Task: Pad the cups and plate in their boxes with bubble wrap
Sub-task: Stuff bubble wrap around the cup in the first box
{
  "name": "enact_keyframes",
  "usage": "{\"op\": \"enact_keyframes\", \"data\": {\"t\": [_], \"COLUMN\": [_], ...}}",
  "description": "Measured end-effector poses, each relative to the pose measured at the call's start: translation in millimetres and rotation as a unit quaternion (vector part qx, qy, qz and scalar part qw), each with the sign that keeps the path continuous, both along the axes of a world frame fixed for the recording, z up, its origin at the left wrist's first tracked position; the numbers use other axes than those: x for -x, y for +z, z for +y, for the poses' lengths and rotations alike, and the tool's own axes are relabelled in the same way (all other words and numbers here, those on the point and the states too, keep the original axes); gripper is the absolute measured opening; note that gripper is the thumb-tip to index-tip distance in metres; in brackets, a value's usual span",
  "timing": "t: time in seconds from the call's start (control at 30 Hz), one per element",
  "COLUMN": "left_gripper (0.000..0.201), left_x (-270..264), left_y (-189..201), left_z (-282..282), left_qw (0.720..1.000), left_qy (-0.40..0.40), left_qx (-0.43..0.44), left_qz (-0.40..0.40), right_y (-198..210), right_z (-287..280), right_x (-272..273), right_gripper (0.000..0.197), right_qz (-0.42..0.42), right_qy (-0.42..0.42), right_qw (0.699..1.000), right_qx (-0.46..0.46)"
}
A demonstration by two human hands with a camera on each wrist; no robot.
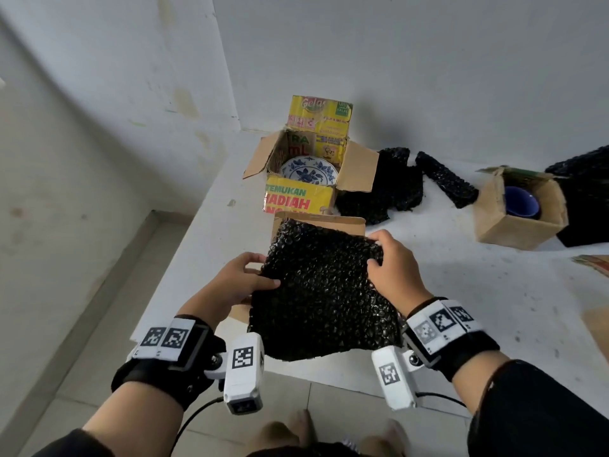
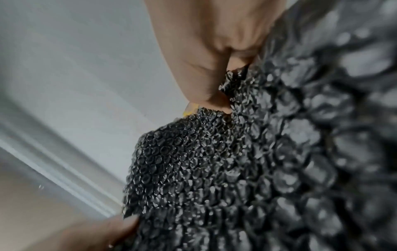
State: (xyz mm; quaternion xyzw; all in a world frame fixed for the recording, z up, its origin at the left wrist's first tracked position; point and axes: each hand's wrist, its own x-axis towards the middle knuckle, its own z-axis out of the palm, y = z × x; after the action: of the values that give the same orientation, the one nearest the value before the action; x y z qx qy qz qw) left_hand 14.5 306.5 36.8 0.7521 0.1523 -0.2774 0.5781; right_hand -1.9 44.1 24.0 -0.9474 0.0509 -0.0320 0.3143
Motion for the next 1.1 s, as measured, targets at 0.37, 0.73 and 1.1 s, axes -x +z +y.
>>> {"op": "enact_keyframes", "data": {"t": [0.37,0.73,1.1], "left_gripper": [0.054,0.048,0.052], "left_x": [-3,3,35], "left_y": [-5,-12,-19], "left_z": [-2,-3,5], "left_qw": [0.994,0.992,0.988], "left_qy": [0.051,0.025,-0.031], "left_qx": [-0.038,-0.056,0.094], "left_qz": [-0.092,-0.11,-0.121], "right_y": [3,-35,-43], "right_z": [17,39,37], "right_x": [18,29,30], "right_gripper": [0.067,0.072,0.057], "right_qz": [-0.183,-0.021,-0.073], "right_qy": [0.103,0.378,0.404], "right_qw": [0.947,0.882,0.862], "right_qx": [0.243,0.279,0.296]}}
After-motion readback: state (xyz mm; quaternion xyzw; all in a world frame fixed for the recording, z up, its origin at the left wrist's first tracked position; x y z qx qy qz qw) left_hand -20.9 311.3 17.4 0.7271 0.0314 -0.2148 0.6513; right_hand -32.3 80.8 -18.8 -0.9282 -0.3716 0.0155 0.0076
